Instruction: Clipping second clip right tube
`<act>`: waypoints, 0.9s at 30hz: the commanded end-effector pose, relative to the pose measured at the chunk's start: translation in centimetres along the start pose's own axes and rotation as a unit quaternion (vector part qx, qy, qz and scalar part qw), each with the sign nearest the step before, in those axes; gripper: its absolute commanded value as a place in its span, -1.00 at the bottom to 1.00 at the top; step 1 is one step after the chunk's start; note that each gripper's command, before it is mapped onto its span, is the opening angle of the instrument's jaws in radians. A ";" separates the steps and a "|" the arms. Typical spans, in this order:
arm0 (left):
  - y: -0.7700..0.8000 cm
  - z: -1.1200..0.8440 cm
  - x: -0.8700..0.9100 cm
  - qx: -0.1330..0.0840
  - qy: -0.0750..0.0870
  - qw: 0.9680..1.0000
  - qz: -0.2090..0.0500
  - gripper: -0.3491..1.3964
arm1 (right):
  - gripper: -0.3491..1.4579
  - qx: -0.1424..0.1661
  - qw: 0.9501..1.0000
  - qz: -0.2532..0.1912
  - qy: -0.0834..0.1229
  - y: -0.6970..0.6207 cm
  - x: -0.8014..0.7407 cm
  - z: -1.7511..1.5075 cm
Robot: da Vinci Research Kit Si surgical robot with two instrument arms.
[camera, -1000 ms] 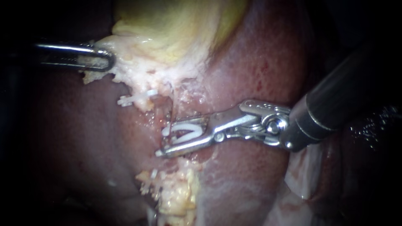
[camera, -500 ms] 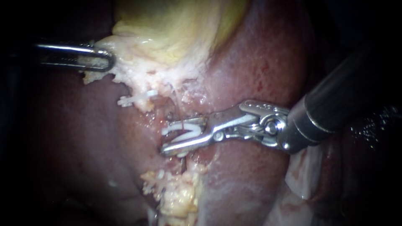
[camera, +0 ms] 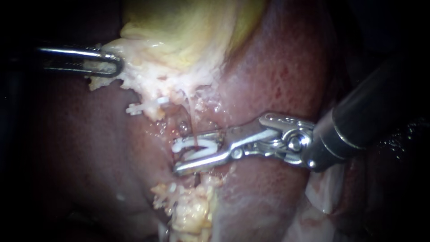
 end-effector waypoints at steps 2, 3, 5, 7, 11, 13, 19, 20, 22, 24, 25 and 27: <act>0.00 0.00 0.00 0.000 0.000 1.000 0.000 -1.00 | -0.07 0.003 1.000 0.000 0.001 -0.06 0.02 -0.02; 0.00 -0.01 0.00 0.000 0.000 1.000 0.000 -1.00 | -0.07 0.004 1.000 0.001 0.002 -0.08 0.03 -0.03; 0.00 -0.01 0.00 0.000 0.000 1.000 0.000 -1.00 | -0.07 0.006 1.000 0.001 0.003 -0.13 0.05 -0.05; 0.00 -0.01 0.00 0.000 0.000 1.000 0.000 -1.00 | -0.07 0.007 1.000 0.002 0.003 -0.17 0.06 -0.06; 0.01 -0.01 0.00 0.000 0.000 1.000 0.000 -1.00 | -0.07 0.013 1.000 0.002 0.002 -0.26 0.06 -0.06; 0.01 -0.01 0.00 0.000 0.000 1.000 0.000 -1.00 | -0.07 0.014 1.000 0.002 0.001 -0.29 0.06 -0.06; 0.01 -0.01 0.00 0.000 0.000 1.000 0.000 -1.00 | -0.08 0.026 1.000 0.010 -0.002 -0.43 0.07 -0.04; 0.01 -0.01 0.00 0.000 0.000 1.000 0.000 -1.00 | -0.09 0.030 0.999 0.013 -0.004 -0.45 0.08 -0.03; 0.01 -0.01 0.00 0.000 0.000 1.000 0.000 -1.00 | -0.10 0.037 0.999 0.015 -0.009 -0.48 0.08 -0.02; 0.01 -0.01 0.00 0.000 0.000 1.000 0.000 -1.00 | -0.11 0.043 0.999 0.017 -0.013 -0.51 0.09 -0.02; 0.02 -0.01 0.00 0.000 0.000 1.000 0.000 -1.00 | -0.12 0.046 0.999 0.020 -0.014 -0.52 0.10 -0.02; 0.02 -0.01 0.00 0.000 0.000 1.000 0.000 -1.00 | -0.16 0.052 0.998 0.025 -0.018 -0.53 0.11 -0.02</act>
